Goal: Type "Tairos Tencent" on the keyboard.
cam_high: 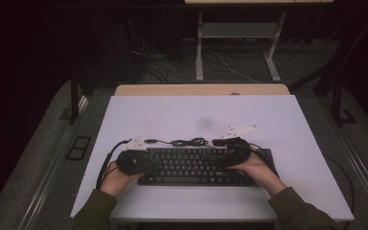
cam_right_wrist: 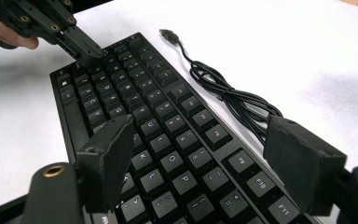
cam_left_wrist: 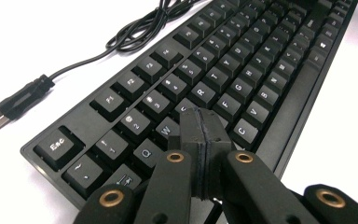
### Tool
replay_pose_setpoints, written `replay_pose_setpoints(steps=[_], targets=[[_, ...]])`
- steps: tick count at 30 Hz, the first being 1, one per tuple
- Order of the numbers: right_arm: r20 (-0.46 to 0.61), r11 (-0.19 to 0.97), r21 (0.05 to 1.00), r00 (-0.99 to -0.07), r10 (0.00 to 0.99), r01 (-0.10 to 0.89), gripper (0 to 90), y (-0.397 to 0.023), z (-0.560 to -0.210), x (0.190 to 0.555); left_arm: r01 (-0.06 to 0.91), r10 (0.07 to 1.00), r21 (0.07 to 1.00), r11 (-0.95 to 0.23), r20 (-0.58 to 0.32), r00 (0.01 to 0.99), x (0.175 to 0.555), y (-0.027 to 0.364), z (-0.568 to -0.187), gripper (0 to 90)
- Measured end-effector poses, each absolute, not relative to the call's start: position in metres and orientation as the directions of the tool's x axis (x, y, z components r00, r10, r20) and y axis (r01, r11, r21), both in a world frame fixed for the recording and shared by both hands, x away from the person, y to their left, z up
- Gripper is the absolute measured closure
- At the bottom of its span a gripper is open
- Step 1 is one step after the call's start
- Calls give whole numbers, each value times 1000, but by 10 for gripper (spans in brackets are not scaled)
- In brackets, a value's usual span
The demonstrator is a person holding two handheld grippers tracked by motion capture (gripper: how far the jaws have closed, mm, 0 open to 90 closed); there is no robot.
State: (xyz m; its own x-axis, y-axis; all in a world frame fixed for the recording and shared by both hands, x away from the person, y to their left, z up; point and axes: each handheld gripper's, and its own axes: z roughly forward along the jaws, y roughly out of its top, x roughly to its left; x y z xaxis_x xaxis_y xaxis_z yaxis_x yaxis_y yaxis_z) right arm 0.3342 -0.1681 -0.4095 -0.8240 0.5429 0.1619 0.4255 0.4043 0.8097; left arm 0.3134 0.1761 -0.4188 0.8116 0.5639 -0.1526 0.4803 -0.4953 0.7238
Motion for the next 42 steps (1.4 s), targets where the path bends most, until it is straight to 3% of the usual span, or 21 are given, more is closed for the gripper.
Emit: replay_pose_setpoints(steps=[7, 17, 27, 34, 42], targets=[[150, 414, 808, -826, 543, 419, 240, -168, -410, 334, 477, 565, 746, -464, -165, 808, 312, 171, -416, 791], [145, 418, 810, -830, 538, 412, 218, -170, -410, 335, 466, 577, 774, -430, -161, 800, 313, 165, -416, 440], [180, 387, 810, -816, 550, 440, 190, -170, -411, 335, 461, 599, 783, -418, -144, 787, 314, 157, -419, 151], [182, 410, 794, -819, 544, 449, 200, -170, -411, 335, 466, 608, 784, -411, -146, 781, 315, 156, -420, 56], [204, 414, 790, -830, 520, 453, 219, -166, -406, 336, 474, 610, 779, -411, -152, 778, 315, 155, -420, 21]])
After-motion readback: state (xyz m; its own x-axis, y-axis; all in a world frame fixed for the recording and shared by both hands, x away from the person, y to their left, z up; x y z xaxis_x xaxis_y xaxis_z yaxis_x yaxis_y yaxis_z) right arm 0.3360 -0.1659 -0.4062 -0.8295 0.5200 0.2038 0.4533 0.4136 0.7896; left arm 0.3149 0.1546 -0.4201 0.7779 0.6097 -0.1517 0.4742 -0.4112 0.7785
